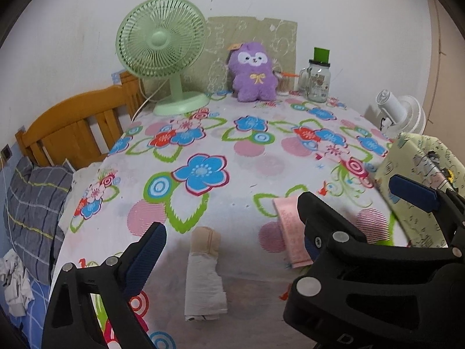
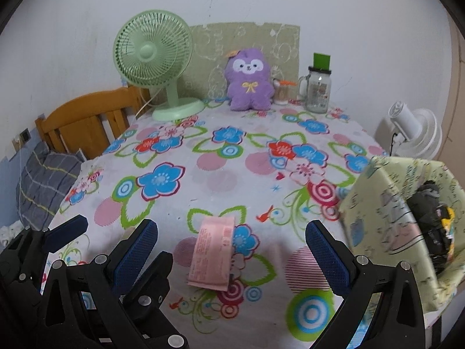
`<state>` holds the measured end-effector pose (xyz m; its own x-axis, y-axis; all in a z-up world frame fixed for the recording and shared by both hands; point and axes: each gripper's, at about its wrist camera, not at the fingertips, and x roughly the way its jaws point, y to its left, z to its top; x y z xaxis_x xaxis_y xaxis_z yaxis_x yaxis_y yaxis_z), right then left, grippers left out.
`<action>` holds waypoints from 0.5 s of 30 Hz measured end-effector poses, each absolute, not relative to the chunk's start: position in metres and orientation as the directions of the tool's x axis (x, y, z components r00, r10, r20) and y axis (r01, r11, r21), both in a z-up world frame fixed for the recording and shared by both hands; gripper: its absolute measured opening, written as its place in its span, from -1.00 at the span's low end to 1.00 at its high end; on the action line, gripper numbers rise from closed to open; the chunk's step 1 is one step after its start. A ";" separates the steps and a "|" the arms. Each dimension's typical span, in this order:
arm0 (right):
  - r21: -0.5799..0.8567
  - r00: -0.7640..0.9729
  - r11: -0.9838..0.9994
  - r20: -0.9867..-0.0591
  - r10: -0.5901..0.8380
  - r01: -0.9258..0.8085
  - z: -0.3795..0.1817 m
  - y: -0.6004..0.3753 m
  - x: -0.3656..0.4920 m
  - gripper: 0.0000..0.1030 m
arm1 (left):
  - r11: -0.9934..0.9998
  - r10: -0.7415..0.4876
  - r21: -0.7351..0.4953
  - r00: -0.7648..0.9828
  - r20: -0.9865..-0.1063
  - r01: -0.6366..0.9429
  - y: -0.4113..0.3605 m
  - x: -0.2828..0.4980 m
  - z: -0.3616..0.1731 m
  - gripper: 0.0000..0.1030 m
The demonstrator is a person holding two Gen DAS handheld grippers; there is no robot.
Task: Organize soft objects
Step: 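Grasp the white rolled cloth with the left tool while the right tool grasps the pink packet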
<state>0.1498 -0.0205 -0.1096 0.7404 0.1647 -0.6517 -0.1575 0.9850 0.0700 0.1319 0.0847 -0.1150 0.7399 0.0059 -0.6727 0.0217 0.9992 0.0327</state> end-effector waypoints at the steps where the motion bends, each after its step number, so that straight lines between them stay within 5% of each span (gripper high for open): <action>1: 0.072 0.735 0.985 -0.657 0.166 -0.158 -0.112 -0.019 0.151 1.00 | 0.999 0.008 0.033 0.735 -0.678 0.019 0.086 0.133 -0.118 0.85; 8: 0.066 0.700 0.982 -0.693 0.171 -0.175 -0.129 -0.005 0.159 1.00 | 1.000 0.021 0.025 0.701 -0.713 -0.004 0.098 0.142 -0.135 0.79; 15: 0.047 0.674 0.978 -0.718 0.173 -0.201 -0.140 0.007 0.164 1.00 | 1.000 0.020 0.003 0.657 -0.754 -0.027 0.109 0.147 -0.152 0.39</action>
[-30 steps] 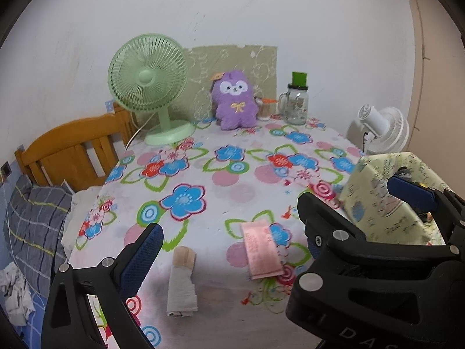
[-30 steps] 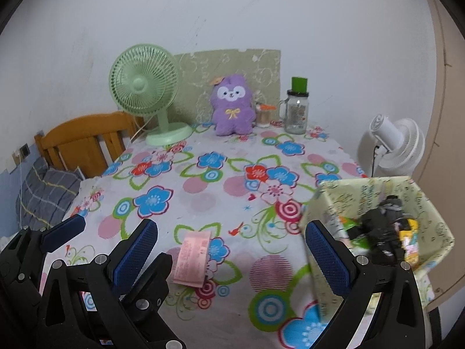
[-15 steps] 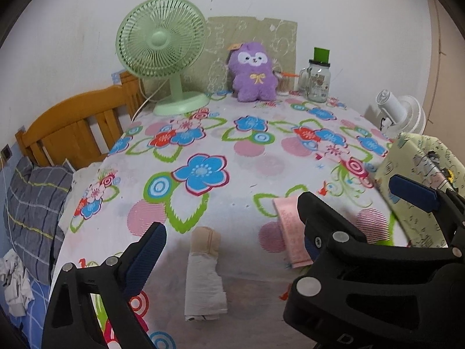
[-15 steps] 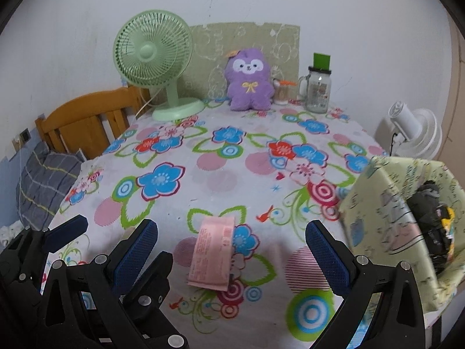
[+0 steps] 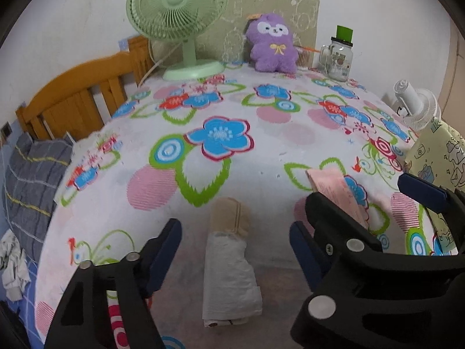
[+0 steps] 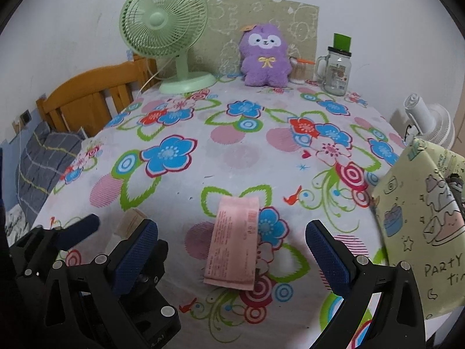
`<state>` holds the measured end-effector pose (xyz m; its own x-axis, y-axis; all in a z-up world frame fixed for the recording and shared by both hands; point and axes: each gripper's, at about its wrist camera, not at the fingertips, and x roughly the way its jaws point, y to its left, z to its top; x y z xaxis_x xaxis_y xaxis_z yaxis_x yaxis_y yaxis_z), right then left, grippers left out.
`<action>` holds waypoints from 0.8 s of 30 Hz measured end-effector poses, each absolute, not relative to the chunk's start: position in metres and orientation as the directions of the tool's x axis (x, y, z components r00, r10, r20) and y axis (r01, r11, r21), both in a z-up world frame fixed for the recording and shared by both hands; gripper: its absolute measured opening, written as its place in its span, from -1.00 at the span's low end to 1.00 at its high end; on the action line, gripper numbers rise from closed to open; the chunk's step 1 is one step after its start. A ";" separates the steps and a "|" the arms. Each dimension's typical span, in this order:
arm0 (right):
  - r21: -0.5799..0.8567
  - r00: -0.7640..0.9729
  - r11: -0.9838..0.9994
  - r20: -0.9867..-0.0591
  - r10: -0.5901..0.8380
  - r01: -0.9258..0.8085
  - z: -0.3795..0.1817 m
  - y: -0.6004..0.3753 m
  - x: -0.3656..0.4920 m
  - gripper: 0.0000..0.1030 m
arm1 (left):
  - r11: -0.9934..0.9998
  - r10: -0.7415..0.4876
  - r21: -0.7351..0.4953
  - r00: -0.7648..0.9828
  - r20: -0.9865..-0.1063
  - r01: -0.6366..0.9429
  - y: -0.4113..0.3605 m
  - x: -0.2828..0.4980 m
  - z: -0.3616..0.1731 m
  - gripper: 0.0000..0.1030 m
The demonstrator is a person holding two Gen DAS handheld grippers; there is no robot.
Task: Organize soft objects
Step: 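Grasp the white rolled cloth with the left tool while the right tool grasps the pink packet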
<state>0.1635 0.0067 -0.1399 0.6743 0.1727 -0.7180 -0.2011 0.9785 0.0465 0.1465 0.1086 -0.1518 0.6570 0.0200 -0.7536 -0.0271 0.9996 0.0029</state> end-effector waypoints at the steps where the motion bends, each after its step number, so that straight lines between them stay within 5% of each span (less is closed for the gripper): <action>1: 0.036 0.672 0.978 -0.721 0.167 -0.204 -0.141 0.009 0.164 1.00 | 1.000 0.019 0.002 0.652 -0.758 -0.028 0.109 0.147 -0.154 0.29; 10: 0.049 0.647 0.976 -0.742 0.176 -0.210 -0.149 0.011 0.170 1.00 | 1.000 -0.017 -0.023 0.643 -0.766 -0.001 0.109 0.146 -0.157 -0.51; 20: 0.107 0.597 0.979 -0.779 0.190 -0.172 -0.159 0.002 0.185 0.99 | 0.999 -0.035 -0.029 0.645 -0.763 0.019 0.099 0.157 -0.155 -0.59; 24: 0.115 0.585 0.982 -0.791 0.180 -0.147 -0.161 -0.002 0.193 0.83 | 0.999 -0.036 -0.029 0.641 -0.766 0.022 0.096 0.164 -0.156 -0.59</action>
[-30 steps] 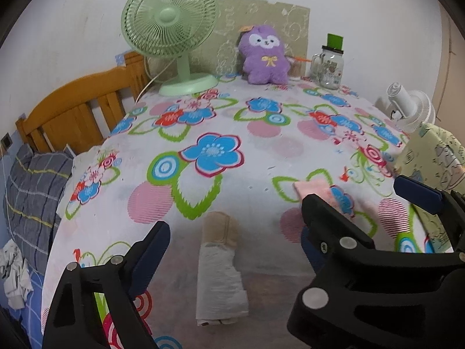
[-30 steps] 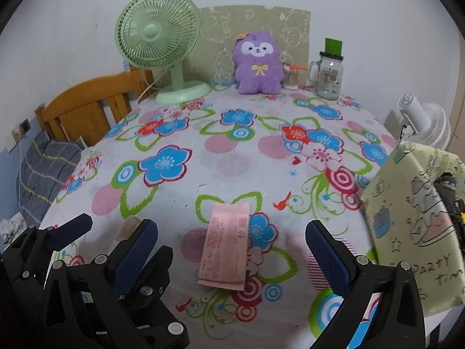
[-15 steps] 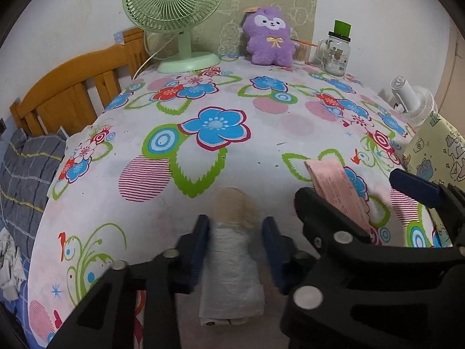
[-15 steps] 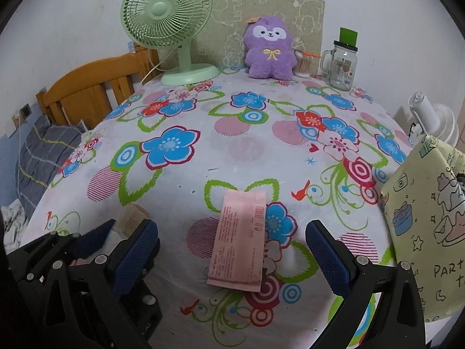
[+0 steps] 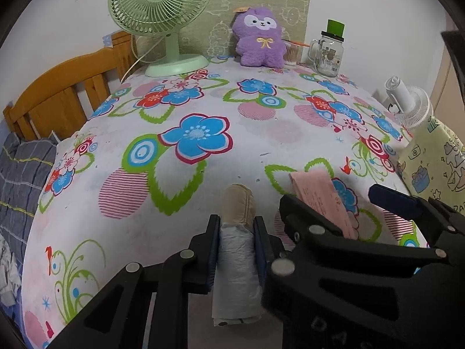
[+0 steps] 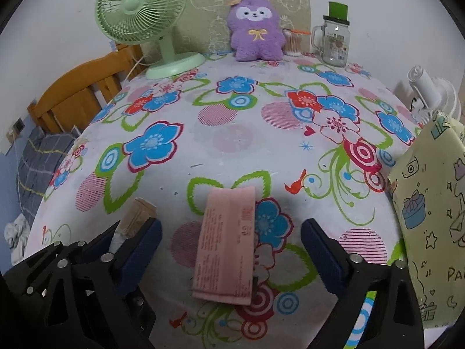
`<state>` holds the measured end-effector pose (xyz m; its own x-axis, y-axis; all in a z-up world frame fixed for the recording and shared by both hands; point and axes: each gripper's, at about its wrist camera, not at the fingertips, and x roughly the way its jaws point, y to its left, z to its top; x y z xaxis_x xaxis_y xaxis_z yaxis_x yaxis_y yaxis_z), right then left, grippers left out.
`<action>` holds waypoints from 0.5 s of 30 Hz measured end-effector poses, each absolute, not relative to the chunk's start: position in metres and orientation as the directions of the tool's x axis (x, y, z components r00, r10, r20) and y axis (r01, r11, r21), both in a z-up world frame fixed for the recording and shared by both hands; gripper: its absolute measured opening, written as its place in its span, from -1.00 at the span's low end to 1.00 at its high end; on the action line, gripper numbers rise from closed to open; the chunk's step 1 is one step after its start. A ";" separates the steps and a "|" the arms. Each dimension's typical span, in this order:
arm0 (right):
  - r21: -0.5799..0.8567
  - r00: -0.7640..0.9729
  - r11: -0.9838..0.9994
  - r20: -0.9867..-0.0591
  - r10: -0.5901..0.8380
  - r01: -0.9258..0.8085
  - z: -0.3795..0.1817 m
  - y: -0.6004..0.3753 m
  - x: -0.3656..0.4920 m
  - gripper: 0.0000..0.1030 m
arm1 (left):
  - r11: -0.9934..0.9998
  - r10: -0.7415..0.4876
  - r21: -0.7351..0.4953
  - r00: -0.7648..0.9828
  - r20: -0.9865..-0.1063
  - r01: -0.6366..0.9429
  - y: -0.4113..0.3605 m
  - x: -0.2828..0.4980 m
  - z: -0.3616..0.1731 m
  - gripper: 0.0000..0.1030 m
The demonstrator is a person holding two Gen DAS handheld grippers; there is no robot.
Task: Organize soft objects
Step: 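Grasp the white rolled cloth with the left tool while the right tool grasps the pink packet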
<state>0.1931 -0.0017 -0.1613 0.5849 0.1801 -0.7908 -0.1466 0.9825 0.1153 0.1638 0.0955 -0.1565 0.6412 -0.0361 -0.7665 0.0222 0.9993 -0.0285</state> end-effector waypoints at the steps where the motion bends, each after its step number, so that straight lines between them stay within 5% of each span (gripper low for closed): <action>1: 0.112 0.579 0.983 -0.796 0.176 -0.145 -0.163 -0.002 0.196 0.81 | 0.999 -0.034 -0.024 0.642 -0.766 0.024 0.095 0.164 -0.157 -0.59; 8: 0.106 0.560 0.985 -0.812 0.166 -0.138 -0.169 -0.005 0.207 0.39 | 1.000 -0.024 -0.006 0.643 -0.766 0.030 0.090 0.168 -0.157 -0.59; 12: 0.109 0.557 0.981 -0.811 0.181 -0.161 -0.168 -0.004 0.208 -0.06 | 1.000 -0.023 -0.004 0.642 -0.766 0.030 0.089 0.169 -0.157 -0.59; 15: 0.108 0.553 0.980 -0.813 0.183 -0.166 -0.167 -0.003 0.207 -0.15 | 0.999 -0.021 0.000 0.641 -0.767 0.032 0.088 0.169 -0.157 -0.59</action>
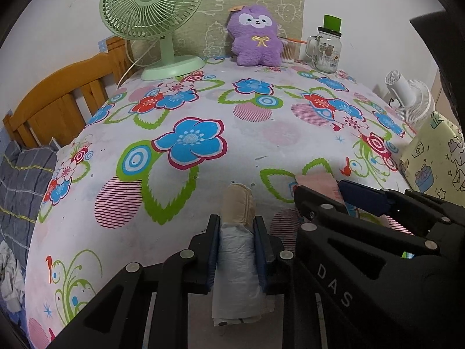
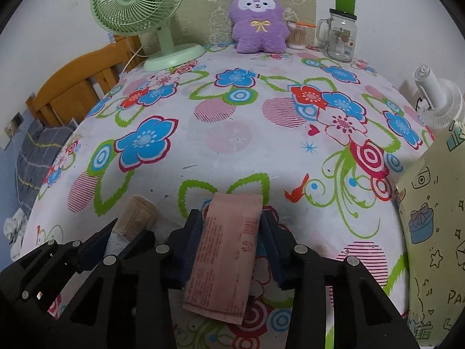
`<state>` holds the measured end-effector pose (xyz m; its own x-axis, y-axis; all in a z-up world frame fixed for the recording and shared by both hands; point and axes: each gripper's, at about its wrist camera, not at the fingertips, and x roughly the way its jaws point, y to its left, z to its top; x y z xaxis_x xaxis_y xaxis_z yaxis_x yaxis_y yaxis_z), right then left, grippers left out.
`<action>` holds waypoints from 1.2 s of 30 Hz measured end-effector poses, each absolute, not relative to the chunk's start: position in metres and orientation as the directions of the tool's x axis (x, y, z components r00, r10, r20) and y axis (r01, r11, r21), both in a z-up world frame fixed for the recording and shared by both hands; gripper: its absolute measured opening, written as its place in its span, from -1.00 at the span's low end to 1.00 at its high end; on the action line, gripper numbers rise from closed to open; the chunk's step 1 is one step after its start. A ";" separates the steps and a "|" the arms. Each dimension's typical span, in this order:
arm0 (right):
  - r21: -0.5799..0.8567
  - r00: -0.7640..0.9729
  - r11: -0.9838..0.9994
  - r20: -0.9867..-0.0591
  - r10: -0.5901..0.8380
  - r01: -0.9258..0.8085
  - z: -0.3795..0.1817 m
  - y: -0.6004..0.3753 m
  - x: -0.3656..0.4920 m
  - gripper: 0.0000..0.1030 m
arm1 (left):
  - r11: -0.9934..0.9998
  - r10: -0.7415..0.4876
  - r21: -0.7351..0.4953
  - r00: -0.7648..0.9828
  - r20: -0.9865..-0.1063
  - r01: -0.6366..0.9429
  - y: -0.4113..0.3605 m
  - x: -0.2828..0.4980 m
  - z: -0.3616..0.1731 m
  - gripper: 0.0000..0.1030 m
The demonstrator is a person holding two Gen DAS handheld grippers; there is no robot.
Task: Organize soft objects
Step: 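Grasp the white rolled cloth with the left tool while the right tool grasps the pink packet, then lift and carry the white roll and pink packet over the box with both tools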
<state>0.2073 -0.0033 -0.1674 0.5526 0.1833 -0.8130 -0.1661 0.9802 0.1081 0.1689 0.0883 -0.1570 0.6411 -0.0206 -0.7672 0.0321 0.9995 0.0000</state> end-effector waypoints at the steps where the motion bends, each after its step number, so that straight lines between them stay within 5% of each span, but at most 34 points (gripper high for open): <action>1: 0.106 0.551 0.980 -0.814 0.183 -0.167 -0.167 -0.003 0.207 -0.16 | 0.999 -0.023 -0.001 0.640 -0.768 0.034 0.088 0.169 -0.157 -0.59; 36: 0.092 0.698 0.981 -0.692 0.185 -0.169 -0.088 -0.043 0.144 -0.20 | 0.998 -0.047 -0.004 0.754 -0.655 0.059 0.048 0.117 -0.088 -0.59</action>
<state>0.1436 -0.0433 -0.0881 0.6976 0.1846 -0.6923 -0.1685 0.9814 0.0919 0.1170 0.0479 -0.0877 0.7542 -0.0466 -0.6550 0.0585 0.9983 -0.0036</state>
